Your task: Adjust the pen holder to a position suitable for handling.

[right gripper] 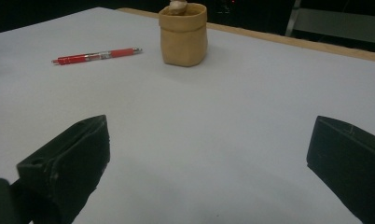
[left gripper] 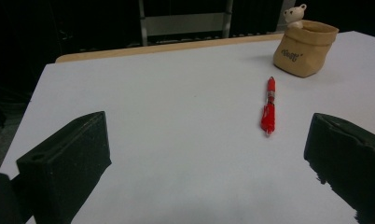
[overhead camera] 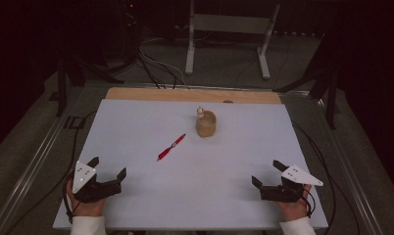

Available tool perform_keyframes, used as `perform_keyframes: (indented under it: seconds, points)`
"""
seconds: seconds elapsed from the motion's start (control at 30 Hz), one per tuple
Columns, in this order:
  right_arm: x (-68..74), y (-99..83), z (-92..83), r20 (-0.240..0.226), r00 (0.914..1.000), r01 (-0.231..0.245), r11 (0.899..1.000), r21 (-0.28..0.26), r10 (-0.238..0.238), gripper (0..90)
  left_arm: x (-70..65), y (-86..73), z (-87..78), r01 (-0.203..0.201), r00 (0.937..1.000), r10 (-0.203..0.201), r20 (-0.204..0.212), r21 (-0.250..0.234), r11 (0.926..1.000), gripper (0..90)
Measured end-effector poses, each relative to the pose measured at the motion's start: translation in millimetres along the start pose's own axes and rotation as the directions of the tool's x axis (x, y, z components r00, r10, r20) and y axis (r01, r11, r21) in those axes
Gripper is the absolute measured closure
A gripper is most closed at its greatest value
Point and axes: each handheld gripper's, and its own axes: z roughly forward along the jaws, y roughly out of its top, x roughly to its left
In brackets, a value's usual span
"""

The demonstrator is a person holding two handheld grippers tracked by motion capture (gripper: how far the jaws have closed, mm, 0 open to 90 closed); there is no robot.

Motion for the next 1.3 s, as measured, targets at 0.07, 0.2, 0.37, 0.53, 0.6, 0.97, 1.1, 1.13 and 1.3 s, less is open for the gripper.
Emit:
perform_keyframes:
  seconds: [0.07,0.2,0.37,0.53,0.6,0.97,1.1,1.13,1.3]
  points:
    - [0.0,-0.1,-0.3,0.006,1.0000,-0.001,1.000,0.000,0.001,0.0,0.3,-0.1,-0.3,0.001,1.0000,-0.001,-0.002,-0.001,1.0000,0.9]
    - [0.1,0.1,-0.4,0.015,0.9999,-0.004,1.000,-0.003,0.004,0.0,0.5,-0.5,-0.4,0.003,1.0000,-0.003,-0.006,-0.001,1.0000,0.9]
    - [1.0,0.9,0.3,0.019,0.9996,-0.021,1.000,-0.014,0.022,0.0,0.6,-1.4,0.8,0.003,1.0000,-0.003,-0.006,0.006,1.0000,0.9]
    - [4.6,3.8,1.0,0.016,0.9993,-0.035,0.999,-0.024,0.035,0.0,-0.7,-2.2,2.4,-0.005,1.0000,0.005,-0.005,0.015,0.9999,0.9]
    - [5.2,4.8,1.9,0.012,0.9990,-0.043,0.999,-0.025,0.044,0.0,-1.5,-2.3,3.0,-0.008,1.0000,0.008,-0.004,0.020,0.9998,0.9]
    - [11.7,23.9,8.6,0.015,0.9997,-0.019,1.000,-0.014,0.019,0.0,-4.1,-3.7,6.6,-0.015,0.9999,0.015,0.000,0.040,0.9991,1.0]
    - [13.6,32.7,13.3,0.005,1.0000,-0.005,1.000,-0.018,0.005,0.0,-3.8,-4.0,6.8,-0.014,0.9999,0.014,0.001,0.040,0.9991,1.0]
    - [13.9,34.4,14.5,0.004,1.0000,-0.006,1.000,-0.019,0.006,0.0,-4.0,-4.0,6.9,-0.014,0.9999,0.014,0.001,0.040,0.9991,1.0]
    - [14.1,46.2,22.8,0.000,0.9999,-0.011,1.000,-0.027,0.011,0.0,-3.7,-4.4,7.4,-0.018,0.9998,0.018,-0.004,0.041,0.9990,1.0]
